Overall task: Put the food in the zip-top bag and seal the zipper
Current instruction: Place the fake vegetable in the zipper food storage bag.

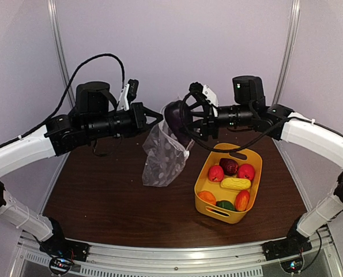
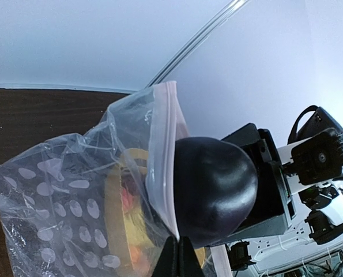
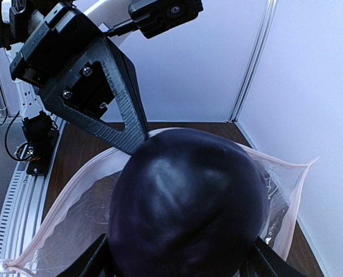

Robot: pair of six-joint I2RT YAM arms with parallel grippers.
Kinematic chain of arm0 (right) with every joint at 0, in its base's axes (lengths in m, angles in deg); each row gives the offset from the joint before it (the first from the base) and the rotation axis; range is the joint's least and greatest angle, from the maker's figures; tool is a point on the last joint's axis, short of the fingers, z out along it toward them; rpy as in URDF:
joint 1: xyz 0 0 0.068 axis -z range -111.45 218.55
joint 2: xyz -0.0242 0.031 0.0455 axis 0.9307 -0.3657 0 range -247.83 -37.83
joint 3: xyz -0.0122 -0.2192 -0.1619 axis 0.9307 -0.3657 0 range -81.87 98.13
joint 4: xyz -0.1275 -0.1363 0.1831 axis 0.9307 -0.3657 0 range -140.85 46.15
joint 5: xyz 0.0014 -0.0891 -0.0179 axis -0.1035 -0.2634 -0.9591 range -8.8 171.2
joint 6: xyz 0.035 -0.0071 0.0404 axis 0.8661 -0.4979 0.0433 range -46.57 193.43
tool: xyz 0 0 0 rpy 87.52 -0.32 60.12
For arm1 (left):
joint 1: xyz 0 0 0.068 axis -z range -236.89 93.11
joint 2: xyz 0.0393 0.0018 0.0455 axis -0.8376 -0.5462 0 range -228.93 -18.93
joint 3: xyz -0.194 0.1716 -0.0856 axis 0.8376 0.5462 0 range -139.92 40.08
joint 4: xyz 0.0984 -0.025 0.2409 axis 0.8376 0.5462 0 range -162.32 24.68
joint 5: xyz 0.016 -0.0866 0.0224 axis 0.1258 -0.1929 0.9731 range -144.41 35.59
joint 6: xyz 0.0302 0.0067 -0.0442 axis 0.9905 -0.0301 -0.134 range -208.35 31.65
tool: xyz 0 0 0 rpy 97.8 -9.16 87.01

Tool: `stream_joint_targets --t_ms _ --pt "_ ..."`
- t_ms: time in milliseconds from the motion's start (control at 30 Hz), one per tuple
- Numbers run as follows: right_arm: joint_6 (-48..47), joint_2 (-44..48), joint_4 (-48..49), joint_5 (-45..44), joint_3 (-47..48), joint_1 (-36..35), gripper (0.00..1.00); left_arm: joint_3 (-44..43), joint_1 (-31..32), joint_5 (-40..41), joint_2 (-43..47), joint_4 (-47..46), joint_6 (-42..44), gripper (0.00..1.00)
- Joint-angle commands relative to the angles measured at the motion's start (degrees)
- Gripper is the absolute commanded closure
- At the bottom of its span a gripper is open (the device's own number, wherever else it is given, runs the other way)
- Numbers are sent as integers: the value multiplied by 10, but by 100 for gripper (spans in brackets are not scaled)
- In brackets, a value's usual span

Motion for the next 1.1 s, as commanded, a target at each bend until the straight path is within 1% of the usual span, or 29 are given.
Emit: stream_joint_targets --t_ms 0,67,100,200,267,300,433,467,533,667,767,833,867,900,933,967,1000,1067 --pt "-32 17 -52 -50 6 -15 50 4 -1 26 11 -25 16 100" --pt "-39 14 -81 -59 15 -18 50 6 -1 35 19 -16 25 100" --pt "-42 13 -95 -63 20 -20 49 7 -1 58 24 -12 31 100" --pt "-44 12 -126 -74 32 -23 43 19 -1 82 37 -11 47 100" --pt "-32 14 -135 -68 42 -22 35 27 -1 92 39 -12 54 100" --pt "-26 16 -137 -61 47 -23 30 30 -1 92 39 -14 57 100" --pt "4 33 -139 -42 93 -21 13 36 -1 91 15 -5 86 100" --pt "13 36 -144 -37 110 -21 10 37 -1 98 8 5 93 100" --pt "24 36 -157 -25 145 -17 7 37 -1 101 -6 20 102 100" --pt "43 40 -146 -9 150 -1 5 38 -2 97 -8 21 108 100" --pt "40 44 -148 -47 122 12 6 29 -1 119 19 26 118 100" --pt "53 56 -134 -73 82 37 7 46 -2 169 33 14 176 100" --pt "59 63 -124 -81 57 51 7 55 -10 249 29 35 183 100" --pt "55 70 -122 -82 36 67 8 45 -18 241 22 69 177 100" --pt "44 74 -132 -83 21 82 8 29 -17 173 14 78 192 100" --pt "26 75 -156 -84 12 95 8 24 -11 125 9 71 210 100" --pt "6 74 -194 -91 6 107 9 32 -8 126 4 72 206 100" --pt "-26 74 -238 -124 -14 122 12 51 -9 165 -5 82 191 100"
